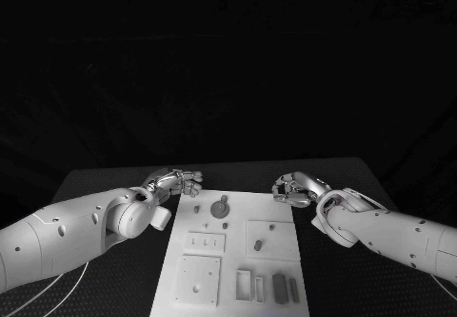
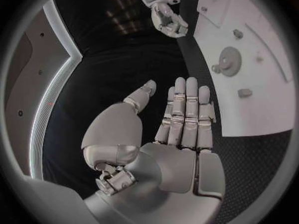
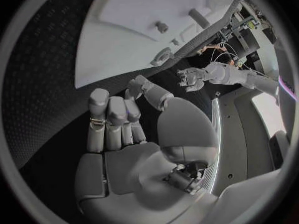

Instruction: Assemble the parts on the task board

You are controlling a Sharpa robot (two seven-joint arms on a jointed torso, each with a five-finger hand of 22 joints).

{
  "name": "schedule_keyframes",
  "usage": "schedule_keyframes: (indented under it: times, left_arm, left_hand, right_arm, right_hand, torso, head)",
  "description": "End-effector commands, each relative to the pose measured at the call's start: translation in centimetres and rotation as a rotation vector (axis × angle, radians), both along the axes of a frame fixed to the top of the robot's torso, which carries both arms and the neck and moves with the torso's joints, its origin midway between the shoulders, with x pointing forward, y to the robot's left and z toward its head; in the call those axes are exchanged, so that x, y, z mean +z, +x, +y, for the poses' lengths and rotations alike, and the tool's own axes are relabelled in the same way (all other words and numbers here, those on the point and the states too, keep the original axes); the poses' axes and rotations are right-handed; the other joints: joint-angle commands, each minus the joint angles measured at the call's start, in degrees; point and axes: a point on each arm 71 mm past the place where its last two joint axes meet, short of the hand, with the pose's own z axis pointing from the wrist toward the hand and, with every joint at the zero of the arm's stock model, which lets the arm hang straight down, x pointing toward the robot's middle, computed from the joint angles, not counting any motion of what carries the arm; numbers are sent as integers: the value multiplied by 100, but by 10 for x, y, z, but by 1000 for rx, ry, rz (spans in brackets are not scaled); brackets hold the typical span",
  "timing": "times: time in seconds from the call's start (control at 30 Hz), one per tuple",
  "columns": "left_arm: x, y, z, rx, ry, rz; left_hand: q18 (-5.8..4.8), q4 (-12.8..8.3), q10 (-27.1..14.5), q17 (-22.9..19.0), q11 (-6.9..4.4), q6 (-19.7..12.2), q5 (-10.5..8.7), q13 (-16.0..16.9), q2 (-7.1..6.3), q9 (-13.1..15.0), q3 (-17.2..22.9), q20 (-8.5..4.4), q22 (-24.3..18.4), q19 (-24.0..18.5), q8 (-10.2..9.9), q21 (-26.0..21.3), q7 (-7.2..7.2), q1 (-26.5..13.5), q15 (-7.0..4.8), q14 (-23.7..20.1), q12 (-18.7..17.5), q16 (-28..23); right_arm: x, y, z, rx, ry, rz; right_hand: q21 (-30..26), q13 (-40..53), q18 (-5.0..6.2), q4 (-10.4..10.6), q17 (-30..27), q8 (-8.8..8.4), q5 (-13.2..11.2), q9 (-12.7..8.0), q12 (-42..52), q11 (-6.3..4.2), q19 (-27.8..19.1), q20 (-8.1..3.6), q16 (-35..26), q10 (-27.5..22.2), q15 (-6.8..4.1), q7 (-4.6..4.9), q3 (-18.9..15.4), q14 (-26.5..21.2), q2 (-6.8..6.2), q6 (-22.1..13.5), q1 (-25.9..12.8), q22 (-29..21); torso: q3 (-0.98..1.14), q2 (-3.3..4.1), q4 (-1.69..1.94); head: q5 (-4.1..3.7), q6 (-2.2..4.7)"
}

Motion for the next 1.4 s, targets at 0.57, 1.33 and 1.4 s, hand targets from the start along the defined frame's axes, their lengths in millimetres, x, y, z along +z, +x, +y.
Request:
schedule_keyframes:
  times: [0.57, 1.33, 1.4]
  left_arm:
    - [16, -8, -50, -264, 187, 80]
    - [11, -16, -70, -318, 264, 111]
    - [11, -16, -70, -316, 266, 111]
  left_hand:
    - [96, 325, 88, 56, -31, 37, -32, 21, -170, -38, -85, -53, -25, -32, -124, 44, 0, -418, -40, 30, 16, 94]
    - [103, 472, 55, 58, -10, -28, -31, 18, -194, -108, -42, -27, -21, -100, -238, 51, 48, -504, -11, -39, -32, 73]
    - [104, 471, 55, 58, -11, -26, -31, 19, -191, -108, -41, -27, -20, -99, -238, 52, 47, -502, -12, -38, -32, 74]
  right_arm:
    - [34, -6, 96, 227, -154, -52]
    - [39, -17, 134, 297, -137, -72]
    - [39, -17, 135, 298, -136, -72]
  right_hand:
    - [5, -55, 257, 14, 2, 49, -32, 77, -80, -14, 46, -27, -5, -77, -44, 3, 124, 23, -20, 798, -29, 12]
    - [3, -59, 257, 17, 3, 55, -32, 104, -90, -14, 62, -34, -7, -70, -45, 4, 170, 29, -36, 793, -32, 5]
    - [2, -56, 257, 17, 3, 55, -32, 106, -87, -14, 63, -34, -7, -65, -45, 4, 173, 29, -36, 792, -32, 4]
  torso:
    - [-100, -206, 34]
    - [-93, -205, 24]
    - [-92, -204, 24]
  head:
    - [79, 29]
    - [123, 8]
    - [119, 9]
